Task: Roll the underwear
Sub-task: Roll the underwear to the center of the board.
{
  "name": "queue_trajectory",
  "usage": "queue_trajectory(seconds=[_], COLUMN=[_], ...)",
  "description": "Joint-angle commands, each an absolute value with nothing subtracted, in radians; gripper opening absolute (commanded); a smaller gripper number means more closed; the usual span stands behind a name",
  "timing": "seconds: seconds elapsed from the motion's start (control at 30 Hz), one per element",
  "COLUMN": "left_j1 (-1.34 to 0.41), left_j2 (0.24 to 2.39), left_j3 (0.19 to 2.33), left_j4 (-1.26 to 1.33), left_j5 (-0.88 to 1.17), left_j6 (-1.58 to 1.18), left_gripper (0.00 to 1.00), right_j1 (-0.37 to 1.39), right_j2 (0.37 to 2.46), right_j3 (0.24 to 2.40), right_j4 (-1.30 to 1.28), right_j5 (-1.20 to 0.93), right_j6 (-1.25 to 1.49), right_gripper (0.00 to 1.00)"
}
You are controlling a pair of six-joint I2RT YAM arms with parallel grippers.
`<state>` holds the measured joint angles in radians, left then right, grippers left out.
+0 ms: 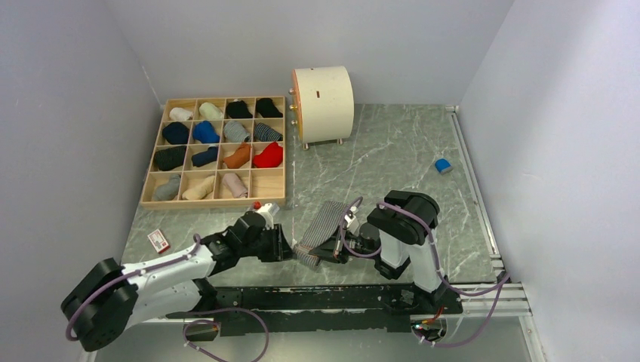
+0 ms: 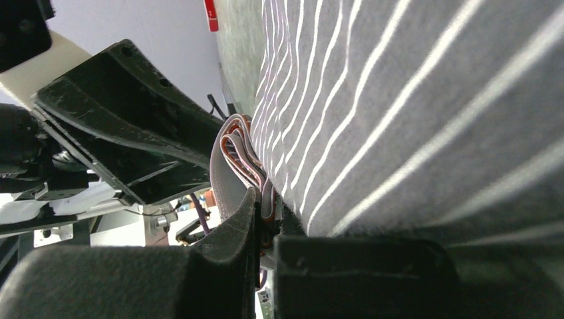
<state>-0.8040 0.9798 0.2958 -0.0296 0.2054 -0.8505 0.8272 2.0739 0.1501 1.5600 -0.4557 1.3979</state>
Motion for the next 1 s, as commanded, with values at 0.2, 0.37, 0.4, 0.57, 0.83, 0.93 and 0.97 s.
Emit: queue_trajectory(seconds=[0.2,0.37,0.4,0.57,0.83,0.93,0.97], left_j1=[-0.803,-0.805,-0.805,-0.805,-0.809,-0.82,-0.821], left_j2=[1.194,1.222,1.214,1.15,1.305,1.348,1.35], left_j3=[0.371,0.375,0.367,0.341,0.378,0.402,0.401], left_j4=[0.099,0.105,0.114,0.159,0.201,0.156,0.156], left_j5=[0.196,0.199,0.204,0.224,0.244,0.21,0.206], left_j6=[-0.836,-0.848,-0.852,-0.873,-0.858,-0.843,-0.841], left_gripper=[0.34,0.34,0.36,0.48,0.42,0.35,0.36], right_j1=[0.815,0.816,0.816,0.816,0.816,0.816,0.816], right_j2=[2.067,1.902,1.87,1.781,1.765,1.725,1.708], right_j3=[0.052,0.091,0.102,0.144,0.148,0.178,0.193], right_j4=[1.681,1.4,1.339,1.136,1.093,1.001,0.961], right_j5=[-0.369,-0.353,-0.347,-0.328,-0.329,-0.32,-0.318], right_j6=[1.217,1.114,1.096,1.044,1.046,1.02,1.011], right_gripper=[0.12,0.17,0.17,0.17,0.18,0.21,0.23])
